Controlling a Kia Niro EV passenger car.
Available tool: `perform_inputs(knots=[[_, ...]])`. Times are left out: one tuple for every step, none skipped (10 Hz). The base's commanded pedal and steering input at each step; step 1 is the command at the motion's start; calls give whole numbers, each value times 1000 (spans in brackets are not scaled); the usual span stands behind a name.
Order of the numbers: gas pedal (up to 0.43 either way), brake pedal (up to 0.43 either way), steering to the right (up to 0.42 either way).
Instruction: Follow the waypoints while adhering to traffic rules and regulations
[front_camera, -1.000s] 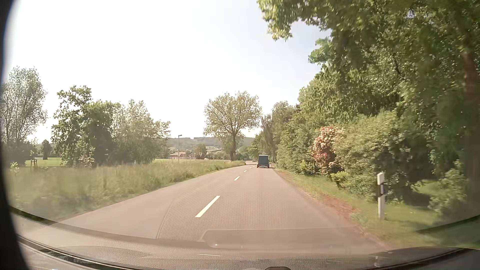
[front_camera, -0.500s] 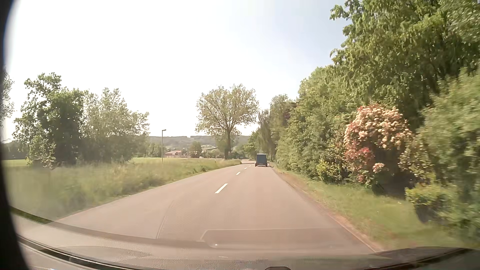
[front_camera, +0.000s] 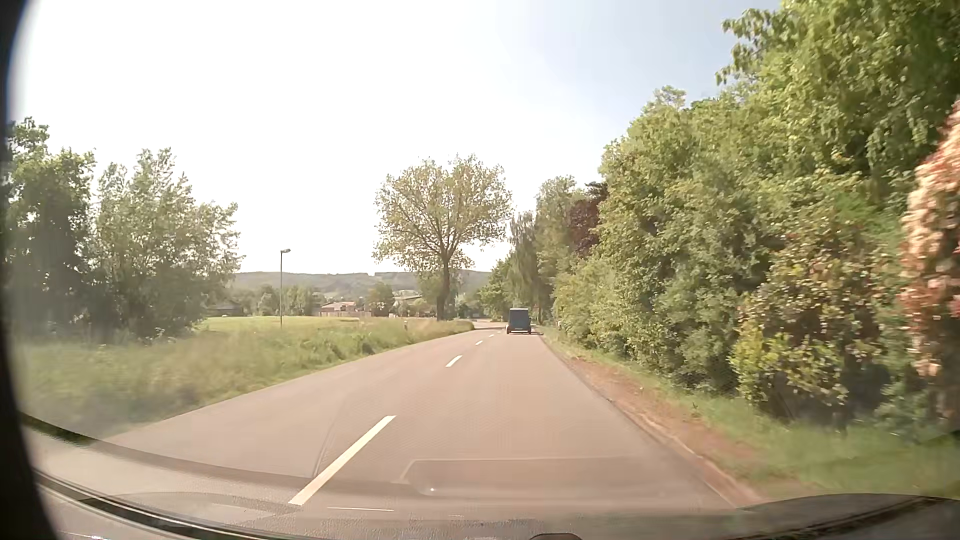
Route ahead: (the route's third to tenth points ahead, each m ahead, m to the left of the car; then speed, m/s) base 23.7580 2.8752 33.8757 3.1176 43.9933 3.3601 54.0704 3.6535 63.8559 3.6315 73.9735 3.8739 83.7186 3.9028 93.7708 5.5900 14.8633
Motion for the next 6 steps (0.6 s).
perform_inputs(knots=[[177, 0, 4], [177, 0, 4], [177, 0, 4], [177, 0, 4], [177, 0, 3], [169, 0, 3]])
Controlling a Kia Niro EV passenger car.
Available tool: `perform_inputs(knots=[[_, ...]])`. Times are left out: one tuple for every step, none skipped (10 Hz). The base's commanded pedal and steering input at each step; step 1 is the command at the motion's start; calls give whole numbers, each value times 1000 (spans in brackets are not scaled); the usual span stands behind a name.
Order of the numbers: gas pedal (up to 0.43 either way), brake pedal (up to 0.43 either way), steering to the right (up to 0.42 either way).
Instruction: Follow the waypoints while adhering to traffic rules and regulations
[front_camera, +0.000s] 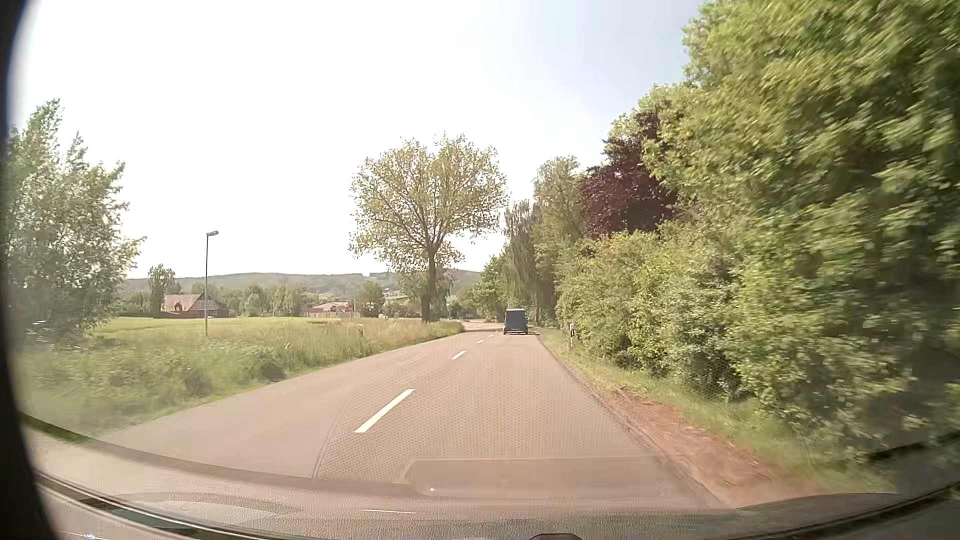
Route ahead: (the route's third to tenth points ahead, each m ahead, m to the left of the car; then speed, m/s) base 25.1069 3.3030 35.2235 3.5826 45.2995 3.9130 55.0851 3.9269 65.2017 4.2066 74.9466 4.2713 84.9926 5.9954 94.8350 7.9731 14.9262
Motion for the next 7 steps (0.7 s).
perform_inputs(knots=[[157, 0, 3], [157, 0, 3], [150, 0, 3], [150, 0, 2], [150, 0, 1], [150, 0, 0], [150, 0, 0]])
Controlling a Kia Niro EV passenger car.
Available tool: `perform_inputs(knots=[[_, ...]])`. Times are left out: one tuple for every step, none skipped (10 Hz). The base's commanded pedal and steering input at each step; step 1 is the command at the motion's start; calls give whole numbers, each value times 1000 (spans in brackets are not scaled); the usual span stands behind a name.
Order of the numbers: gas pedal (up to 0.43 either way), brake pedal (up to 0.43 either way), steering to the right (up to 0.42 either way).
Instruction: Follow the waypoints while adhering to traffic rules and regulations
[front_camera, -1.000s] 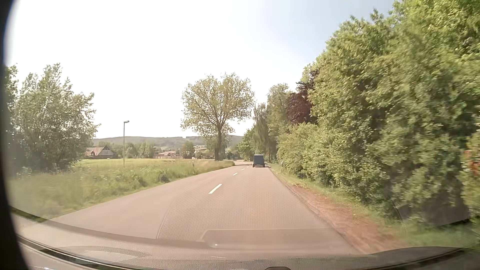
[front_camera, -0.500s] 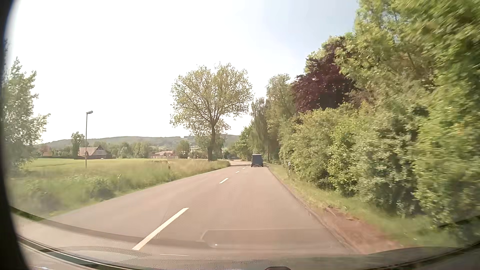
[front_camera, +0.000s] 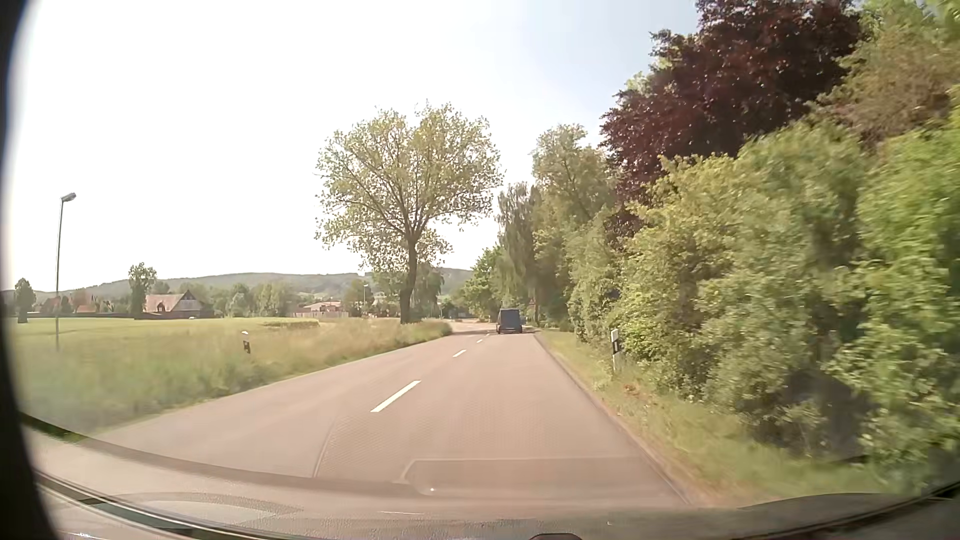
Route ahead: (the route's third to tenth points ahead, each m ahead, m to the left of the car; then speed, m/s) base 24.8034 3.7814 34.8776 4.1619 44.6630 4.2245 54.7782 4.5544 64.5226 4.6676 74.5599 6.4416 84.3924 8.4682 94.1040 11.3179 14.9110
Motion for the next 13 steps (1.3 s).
perform_inputs(knots=[[150, 0, 0], [150, 0, 0], [150, 0, 0], [150, 0, 0], [150, 0, 0], [150, 0, 0], [150, 0, 0], [157, 0, 0], [157, 0, 0], [157, 0, 0], [157, 0, 0], [157, 0, 0], [157, 0, 0]])
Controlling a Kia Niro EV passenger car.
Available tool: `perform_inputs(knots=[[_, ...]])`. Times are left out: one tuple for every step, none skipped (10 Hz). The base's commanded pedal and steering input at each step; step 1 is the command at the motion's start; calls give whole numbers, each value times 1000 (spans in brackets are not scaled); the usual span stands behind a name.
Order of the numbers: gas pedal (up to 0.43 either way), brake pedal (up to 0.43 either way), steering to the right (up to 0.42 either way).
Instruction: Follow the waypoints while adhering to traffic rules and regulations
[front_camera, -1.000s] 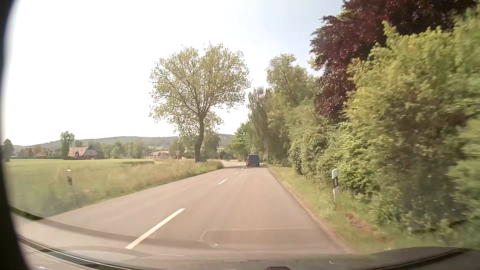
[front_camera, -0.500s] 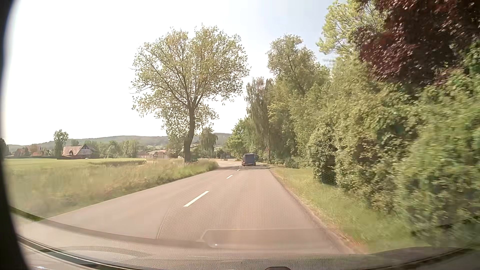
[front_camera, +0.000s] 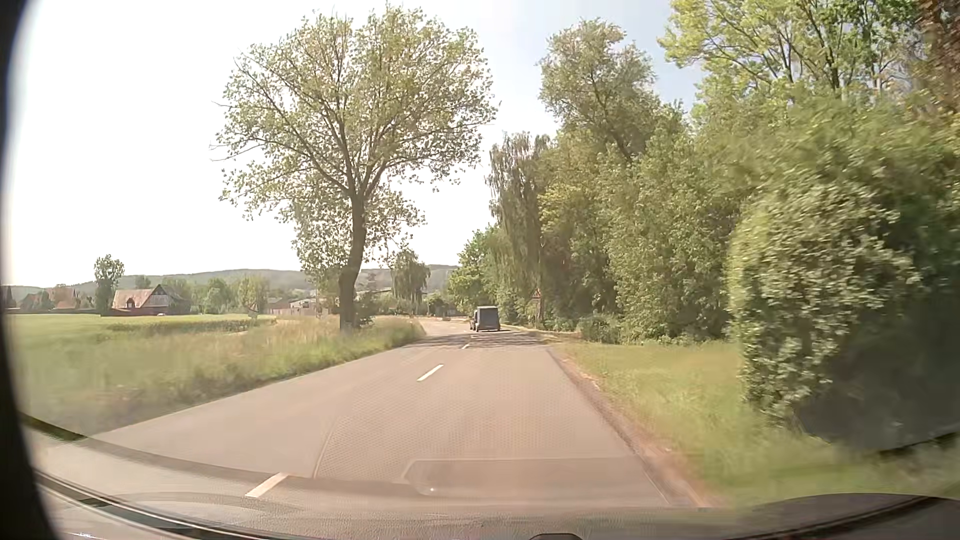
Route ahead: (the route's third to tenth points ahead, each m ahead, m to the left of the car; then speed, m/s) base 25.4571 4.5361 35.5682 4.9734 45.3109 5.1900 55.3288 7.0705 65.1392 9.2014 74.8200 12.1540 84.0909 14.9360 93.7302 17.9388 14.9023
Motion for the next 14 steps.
perform_inputs(knots=[[157, 0, 0], [157, 0, 0], [157, 0, 0], [157, 0, 0], [157, 0, 0], [157, 0, -2], [157, 0, -5], [157, 0, -8], [157, 0, -9], [157, 0, -11], [157, 0, -11], [157, 0, -11], [157, 0, -12], [157, 0, -12]])
